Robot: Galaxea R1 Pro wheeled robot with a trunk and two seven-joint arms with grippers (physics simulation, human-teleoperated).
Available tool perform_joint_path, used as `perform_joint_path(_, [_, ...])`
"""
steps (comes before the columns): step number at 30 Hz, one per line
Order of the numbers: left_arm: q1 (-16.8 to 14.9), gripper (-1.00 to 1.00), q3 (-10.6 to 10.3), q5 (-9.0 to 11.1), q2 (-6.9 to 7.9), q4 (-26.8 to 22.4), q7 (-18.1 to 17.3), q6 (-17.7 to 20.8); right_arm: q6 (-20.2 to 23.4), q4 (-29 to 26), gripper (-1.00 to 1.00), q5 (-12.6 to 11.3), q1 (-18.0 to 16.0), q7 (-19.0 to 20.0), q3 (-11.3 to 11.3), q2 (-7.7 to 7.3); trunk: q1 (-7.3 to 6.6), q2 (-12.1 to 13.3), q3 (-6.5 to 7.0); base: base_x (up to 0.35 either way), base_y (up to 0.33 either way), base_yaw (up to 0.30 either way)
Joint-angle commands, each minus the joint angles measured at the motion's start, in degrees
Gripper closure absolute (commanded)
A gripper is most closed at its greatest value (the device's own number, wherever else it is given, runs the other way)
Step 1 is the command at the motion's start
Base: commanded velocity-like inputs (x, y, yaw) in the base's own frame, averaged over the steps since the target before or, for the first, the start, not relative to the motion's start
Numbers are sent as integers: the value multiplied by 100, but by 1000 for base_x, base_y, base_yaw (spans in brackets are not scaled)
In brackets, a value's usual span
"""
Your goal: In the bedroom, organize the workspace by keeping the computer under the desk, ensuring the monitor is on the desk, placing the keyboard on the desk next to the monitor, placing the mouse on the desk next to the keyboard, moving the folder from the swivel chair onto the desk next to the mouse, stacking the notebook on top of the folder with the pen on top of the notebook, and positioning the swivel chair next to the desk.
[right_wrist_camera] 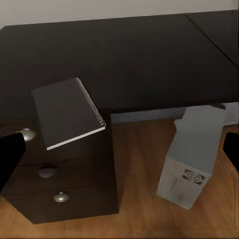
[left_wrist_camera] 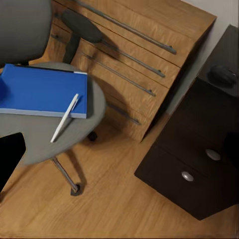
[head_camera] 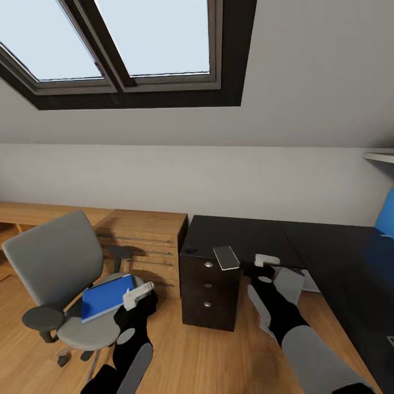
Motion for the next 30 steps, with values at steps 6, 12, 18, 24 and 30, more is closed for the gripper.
perform_joint_path(6, [-10, -100, 27, 14, -160, -97, 109, 459, 264, 683, -100, -204, -707, -44, 11, 3, 1, -6, -9, 0, 0, 0])
perform_joint_path(12, [-8, -100, 17, -4, -181, 220, 122, 508, 361, 788, -100, -284, -798, -57, 35, 15, 1, -6, -9, 0, 0, 0])
perform_joint_path(18, [-9, -100, 17, -33, -176, 453, 125, 470, 491, 774, -100, -316, -812, -59, 24, 14, 1, -6, -9, 0, 0, 0])
perform_joint_path(24, [-8, -100, 5, -21, -176, 463, 103, 468, 525, 763, -100, -326, -813, -61, 31, 21, 1, -6, -9, 172, 0, 35])
perform_joint_path(30, [-8, -100, 4, -23, -171, 474, 99, 466, 518, 772, -100, -309, -805, -51, 43, 50, 1, -6, -12, 311, 0, 218])
